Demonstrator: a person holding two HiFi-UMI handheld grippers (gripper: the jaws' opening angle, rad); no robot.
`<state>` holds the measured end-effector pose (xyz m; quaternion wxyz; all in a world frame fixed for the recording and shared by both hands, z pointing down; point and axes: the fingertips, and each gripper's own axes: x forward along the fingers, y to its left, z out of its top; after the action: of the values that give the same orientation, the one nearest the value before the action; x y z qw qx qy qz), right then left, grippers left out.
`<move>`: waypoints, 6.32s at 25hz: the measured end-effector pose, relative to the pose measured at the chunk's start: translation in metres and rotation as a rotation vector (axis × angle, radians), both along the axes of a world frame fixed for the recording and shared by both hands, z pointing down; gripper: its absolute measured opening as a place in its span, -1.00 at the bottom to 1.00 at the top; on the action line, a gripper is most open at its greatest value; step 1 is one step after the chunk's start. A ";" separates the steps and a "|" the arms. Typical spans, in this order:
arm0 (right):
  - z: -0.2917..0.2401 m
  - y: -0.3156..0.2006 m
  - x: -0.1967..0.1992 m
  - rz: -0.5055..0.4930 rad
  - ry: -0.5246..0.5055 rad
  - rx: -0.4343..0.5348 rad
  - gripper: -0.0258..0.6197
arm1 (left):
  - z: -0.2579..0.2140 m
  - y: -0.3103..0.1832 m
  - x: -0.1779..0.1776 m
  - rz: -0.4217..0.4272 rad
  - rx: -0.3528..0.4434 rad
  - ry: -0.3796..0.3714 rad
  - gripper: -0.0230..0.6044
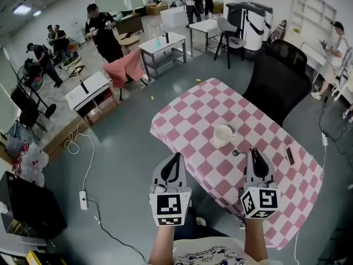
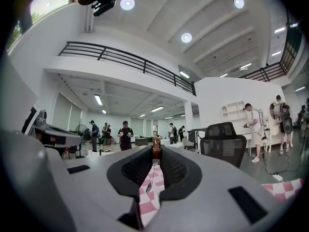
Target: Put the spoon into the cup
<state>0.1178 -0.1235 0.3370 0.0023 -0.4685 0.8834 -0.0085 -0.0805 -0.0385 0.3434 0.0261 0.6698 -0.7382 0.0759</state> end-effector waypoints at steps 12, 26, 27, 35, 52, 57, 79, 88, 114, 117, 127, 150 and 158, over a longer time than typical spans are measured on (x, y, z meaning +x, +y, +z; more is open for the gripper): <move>0.025 -0.090 -0.035 0.044 0.012 -0.052 -0.76 | 0.018 -0.103 -0.037 0.052 -0.030 0.016 -0.88; 0.065 -0.203 -0.083 0.118 0.047 -0.149 -0.76 | 0.039 -0.250 -0.074 0.202 -0.079 0.025 -0.88; 0.069 -0.208 -0.085 0.124 0.048 -0.161 -0.76 | 0.042 -0.259 -0.075 0.217 -0.085 0.025 -0.88; 0.111 -0.241 -0.091 0.162 0.072 -0.257 -0.76 | 0.079 -0.307 -0.074 0.293 -0.167 0.042 -0.88; 0.199 -0.264 -0.097 0.180 0.128 -0.428 -0.76 | 0.151 -0.345 -0.065 0.363 -0.302 0.083 -0.88; 0.220 -0.266 -0.101 0.169 0.143 -0.469 -0.76 | 0.165 -0.351 -0.065 0.369 -0.328 0.089 -0.88; 0.268 -0.264 -0.111 0.122 0.243 -0.540 -0.76 | 0.196 -0.355 -0.070 0.356 -0.385 0.096 -0.88; 0.276 -0.270 -0.101 0.145 0.336 -0.506 -0.68 | 0.195 -0.355 -0.064 0.357 -0.383 0.097 -0.88; 0.198 -0.287 -0.073 0.253 0.236 -0.335 -0.44 | 0.158 -0.344 -0.052 0.340 -0.308 0.086 -0.88; 0.168 -0.288 -0.068 0.271 0.199 -0.280 -0.59 | 0.142 -0.345 -0.053 0.332 -0.274 0.075 -0.88; 0.094 -0.279 -0.058 0.295 0.122 -0.140 -0.81 | 0.084 -0.340 -0.058 0.306 -0.156 0.054 -0.88; 0.021 -0.250 -0.043 0.316 0.046 0.002 -0.88 | 0.020 -0.314 -0.045 0.322 -0.025 0.025 -0.88; 0.014 -0.248 -0.043 0.317 0.042 0.018 -0.88 | 0.014 -0.312 -0.045 0.325 -0.010 0.023 -0.88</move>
<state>0.0753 -0.3711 0.3512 -0.0107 -0.6019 0.7984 0.0097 -0.1253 -0.3504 0.3577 0.0251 0.7811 -0.6193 0.0753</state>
